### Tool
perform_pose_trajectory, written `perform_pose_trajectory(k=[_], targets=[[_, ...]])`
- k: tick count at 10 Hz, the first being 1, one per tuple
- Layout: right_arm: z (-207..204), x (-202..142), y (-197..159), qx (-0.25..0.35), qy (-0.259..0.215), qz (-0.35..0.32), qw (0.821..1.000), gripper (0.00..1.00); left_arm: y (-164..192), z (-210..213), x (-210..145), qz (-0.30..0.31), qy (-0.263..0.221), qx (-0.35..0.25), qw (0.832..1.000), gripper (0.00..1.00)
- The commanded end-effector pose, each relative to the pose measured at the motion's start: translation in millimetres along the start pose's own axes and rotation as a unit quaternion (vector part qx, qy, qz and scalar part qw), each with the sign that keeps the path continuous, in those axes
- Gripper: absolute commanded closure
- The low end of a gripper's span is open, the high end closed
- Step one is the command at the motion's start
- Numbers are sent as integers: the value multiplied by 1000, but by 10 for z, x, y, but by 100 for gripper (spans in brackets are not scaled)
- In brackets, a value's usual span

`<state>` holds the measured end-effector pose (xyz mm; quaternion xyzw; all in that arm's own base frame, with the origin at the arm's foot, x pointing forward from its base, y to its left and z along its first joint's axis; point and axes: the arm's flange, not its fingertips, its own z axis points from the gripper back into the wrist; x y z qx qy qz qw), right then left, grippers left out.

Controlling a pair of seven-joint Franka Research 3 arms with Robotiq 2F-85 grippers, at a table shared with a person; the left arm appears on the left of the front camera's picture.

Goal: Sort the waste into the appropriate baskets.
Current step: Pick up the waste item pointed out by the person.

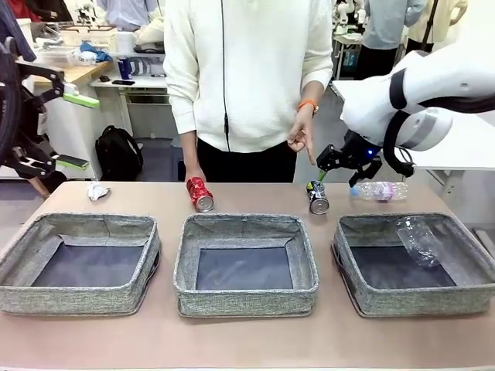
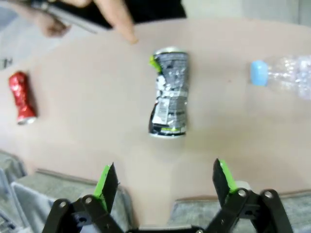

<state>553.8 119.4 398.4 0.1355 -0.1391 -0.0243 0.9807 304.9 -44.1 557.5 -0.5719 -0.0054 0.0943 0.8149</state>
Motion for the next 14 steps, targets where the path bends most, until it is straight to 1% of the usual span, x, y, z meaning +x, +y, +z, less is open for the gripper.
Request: perform_pose_trajectory(k=[1, 2, 3, 4, 5, 6, 7, 9, 10, 11, 12, 14], targets=[[54, -42, 21, 9, 4, 12, 1000, 0, -28, 8, -19, 4, 0, -9, 1000, 0], [0, 0, 0, 0, 0, 0, 1000, 0, -28, 8, -19, 4, 0, -9, 1000, 0], [-166, 54, 91, -42, -6, 46, 998, 0, -28, 8, -19, 4, 0, -9, 1000, 0], [-283, 123, 160, -33, -5, 76, 997, 0, -28, 8, -19, 4, 0, -9, 1000, 0], [-332, 213, 157, -25, -4, 77, 997, 0, -28, 8, -19, 4, 0, -9, 1000, 0], [-408, 258, 143, -43, 0, 74, 996, 0, -28, 8, -19, 4, 0, -9, 1000, 0], [-503, 263, 145, -40, 11, 82, 996, 0, -28, 8, -19, 4, 0, -9, 1000, 0], [-708, 294, 130, -48, 12, 80, 996, 0, -28, 8, -19, 4, 0, -9, 1000, 0], [-836, 302, 131, -32, 14, 95, 995, 0, -28, 8, -19, 4, 0, -9, 1000, 0], [-938, 323, 101, -30, 25, 93, 995, 0, -28, 8, -19, 4, 0, -9, 1000, 0], [-1023, 331, 78, -35, 28, 92, 995, 0, -28, 8, -19, 4, 0, -9, 1000, 0], [-1108, 297, 88, -23, 34, 107, 993, 0, -28, 8, -19, 4, 0, -9, 1000, 0]])
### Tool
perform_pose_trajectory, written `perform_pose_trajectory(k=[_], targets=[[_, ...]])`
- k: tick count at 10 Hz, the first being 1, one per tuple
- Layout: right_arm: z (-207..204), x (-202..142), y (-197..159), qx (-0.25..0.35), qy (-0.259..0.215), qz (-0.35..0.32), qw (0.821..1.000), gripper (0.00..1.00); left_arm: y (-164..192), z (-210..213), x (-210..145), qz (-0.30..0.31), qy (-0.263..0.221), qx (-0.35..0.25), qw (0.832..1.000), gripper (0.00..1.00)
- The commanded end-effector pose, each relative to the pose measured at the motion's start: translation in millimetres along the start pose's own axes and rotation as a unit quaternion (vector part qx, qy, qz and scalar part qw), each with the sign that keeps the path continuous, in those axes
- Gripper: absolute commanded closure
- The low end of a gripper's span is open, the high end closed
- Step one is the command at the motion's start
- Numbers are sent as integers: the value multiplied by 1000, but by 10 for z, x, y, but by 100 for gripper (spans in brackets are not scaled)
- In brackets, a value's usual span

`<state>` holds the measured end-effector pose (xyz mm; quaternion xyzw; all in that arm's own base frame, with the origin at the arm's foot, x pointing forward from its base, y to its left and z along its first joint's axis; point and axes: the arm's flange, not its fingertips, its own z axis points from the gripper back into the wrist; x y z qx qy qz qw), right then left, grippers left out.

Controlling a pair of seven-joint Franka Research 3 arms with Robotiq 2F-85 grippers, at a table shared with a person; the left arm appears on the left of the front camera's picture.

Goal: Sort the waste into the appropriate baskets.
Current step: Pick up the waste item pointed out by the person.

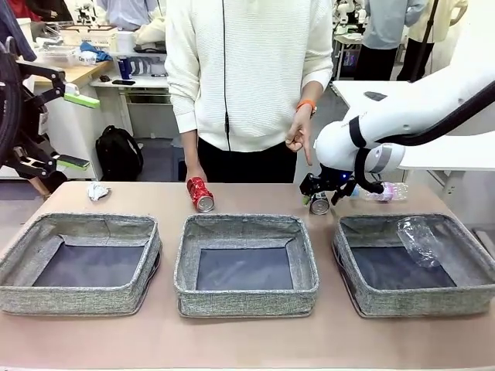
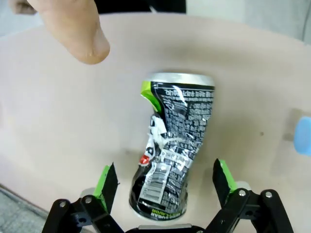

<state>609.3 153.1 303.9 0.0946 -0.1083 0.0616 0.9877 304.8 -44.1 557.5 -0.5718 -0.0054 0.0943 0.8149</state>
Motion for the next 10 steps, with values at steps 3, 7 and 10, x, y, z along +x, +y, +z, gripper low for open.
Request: perform_pose_trajectory(k=[3, 7, 10], targets=[[35, 19, 7, 7, -17, 24, 1000, 0, -28, 8, -18, 4, 0, -9, 1000, 0], [7, 11, 15, -7, -17, 24, 1000, 100, -28, 8, -18, 4, 0, -9, 1000, 0], [-52, 22, -2, -15, -10, 18, 1000, 85, -28, 8, -18, 4, 0, -9, 1000, 0]])
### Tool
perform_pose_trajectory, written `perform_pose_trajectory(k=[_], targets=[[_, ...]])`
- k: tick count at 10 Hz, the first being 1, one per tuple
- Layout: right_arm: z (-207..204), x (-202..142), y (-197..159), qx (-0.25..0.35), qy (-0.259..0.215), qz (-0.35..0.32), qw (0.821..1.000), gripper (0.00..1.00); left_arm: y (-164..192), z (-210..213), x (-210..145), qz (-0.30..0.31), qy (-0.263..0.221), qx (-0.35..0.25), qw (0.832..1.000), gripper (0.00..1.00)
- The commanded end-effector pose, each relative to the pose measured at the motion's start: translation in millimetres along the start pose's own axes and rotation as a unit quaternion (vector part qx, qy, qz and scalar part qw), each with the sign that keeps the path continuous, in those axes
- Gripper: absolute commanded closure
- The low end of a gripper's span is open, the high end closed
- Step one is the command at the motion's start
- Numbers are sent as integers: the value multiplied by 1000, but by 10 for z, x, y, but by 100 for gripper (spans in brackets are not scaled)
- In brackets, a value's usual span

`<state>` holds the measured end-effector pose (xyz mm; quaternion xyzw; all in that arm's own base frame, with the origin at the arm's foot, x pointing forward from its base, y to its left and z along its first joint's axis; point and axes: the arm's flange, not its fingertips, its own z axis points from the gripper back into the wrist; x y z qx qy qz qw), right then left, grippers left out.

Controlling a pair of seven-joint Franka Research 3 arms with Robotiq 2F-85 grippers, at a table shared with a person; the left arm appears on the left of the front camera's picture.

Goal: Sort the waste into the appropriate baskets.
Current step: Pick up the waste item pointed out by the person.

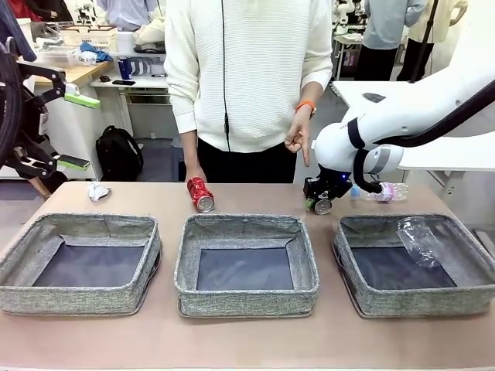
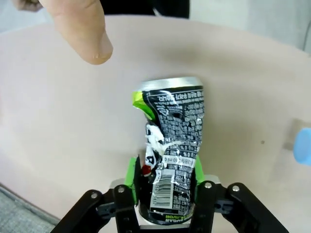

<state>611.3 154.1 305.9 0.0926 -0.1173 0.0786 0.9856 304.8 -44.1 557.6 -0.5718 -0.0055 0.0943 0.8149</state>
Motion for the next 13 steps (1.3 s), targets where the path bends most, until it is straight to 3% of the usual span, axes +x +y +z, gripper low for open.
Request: perform_pose_trajectory(k=[1, 2, 6, 7, 10, 13], targets=[[-63, -9, -21, -14, -4, -3, 1000, 95, -27, 8, -18, 4, 0, -9, 1000, 0], [-66, -16, -29, -14, -3, -5, 1000, 100, -27, 8, -18, 4, 0, -9, 1000, 0], [110, -81, -73, -1, 22, -56, 998, 100, -27, 8, -18, 4, 0, -9, 1000, 0], [390, -188, -65, 12, 37, -97, 995, 100, -27, 8, -18, 4, 0, -9, 1000, 0], [1336, -674, -28, 20, 76, -128, 989, 100, -27, 8, -18, 4, 0, -9, 1000, 0], [2022, -1324, 195, 102, -50, -76, 991, 100, -27, 8, -18, 4, 0, -9, 1000, 0]])
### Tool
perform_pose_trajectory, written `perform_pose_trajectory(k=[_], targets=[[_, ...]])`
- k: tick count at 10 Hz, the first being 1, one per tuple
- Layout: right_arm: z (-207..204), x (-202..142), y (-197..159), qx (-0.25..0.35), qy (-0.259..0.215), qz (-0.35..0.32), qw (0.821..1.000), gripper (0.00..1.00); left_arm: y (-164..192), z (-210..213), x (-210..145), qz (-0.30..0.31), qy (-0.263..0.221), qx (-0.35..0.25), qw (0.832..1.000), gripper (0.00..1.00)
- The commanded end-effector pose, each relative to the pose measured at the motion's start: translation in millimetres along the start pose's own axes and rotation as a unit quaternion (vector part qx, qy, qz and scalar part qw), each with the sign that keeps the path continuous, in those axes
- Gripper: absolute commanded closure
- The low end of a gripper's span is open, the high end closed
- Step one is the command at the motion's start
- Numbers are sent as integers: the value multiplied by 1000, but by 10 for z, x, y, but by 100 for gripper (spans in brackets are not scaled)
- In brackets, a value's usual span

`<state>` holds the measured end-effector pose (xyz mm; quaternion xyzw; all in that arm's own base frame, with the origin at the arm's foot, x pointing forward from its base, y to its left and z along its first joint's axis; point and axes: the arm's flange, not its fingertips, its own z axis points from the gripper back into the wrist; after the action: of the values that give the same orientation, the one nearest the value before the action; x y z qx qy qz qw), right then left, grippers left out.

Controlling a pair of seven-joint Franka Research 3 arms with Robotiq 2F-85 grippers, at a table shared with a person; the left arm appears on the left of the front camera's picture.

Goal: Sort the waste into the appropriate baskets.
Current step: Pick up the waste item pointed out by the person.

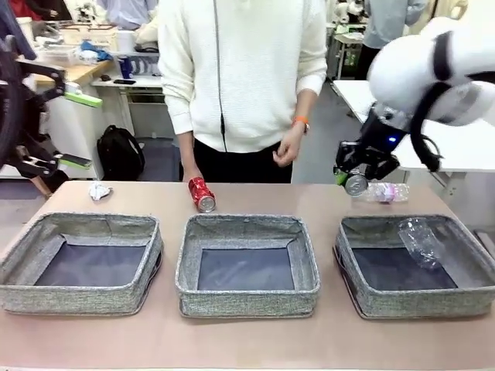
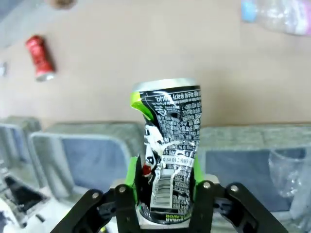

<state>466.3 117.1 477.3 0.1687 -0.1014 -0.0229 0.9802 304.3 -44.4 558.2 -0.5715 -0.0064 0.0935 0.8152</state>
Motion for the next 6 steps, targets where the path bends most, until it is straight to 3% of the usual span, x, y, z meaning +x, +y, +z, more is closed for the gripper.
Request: perform_pose_trajectory(k=[1, 2, 4, 5, 6], targets=[[1, -477, -9, 59, -52, 41, 996, 100, -21, 8, -12, 5, 1, -9, 1000, 0], [0, 0, 0, 0, 0, 0, 1000, 59, -21, 8, -12, 5, 1, -9, 1000, 0], [0, 0, 0, 0, 0, 0, 1000, 59, -21, 8, -12, 5, 1, -9, 1000, 0], [106, -258, 25, 17, -22, 14, 1000, 53, -21, 8, -12, 5, 1, -9, 1000, 0], [228, -194, 297, 37, -27, 22, 999, 53, -21, 8, -12, 5, 1, -9, 1000, 0]])
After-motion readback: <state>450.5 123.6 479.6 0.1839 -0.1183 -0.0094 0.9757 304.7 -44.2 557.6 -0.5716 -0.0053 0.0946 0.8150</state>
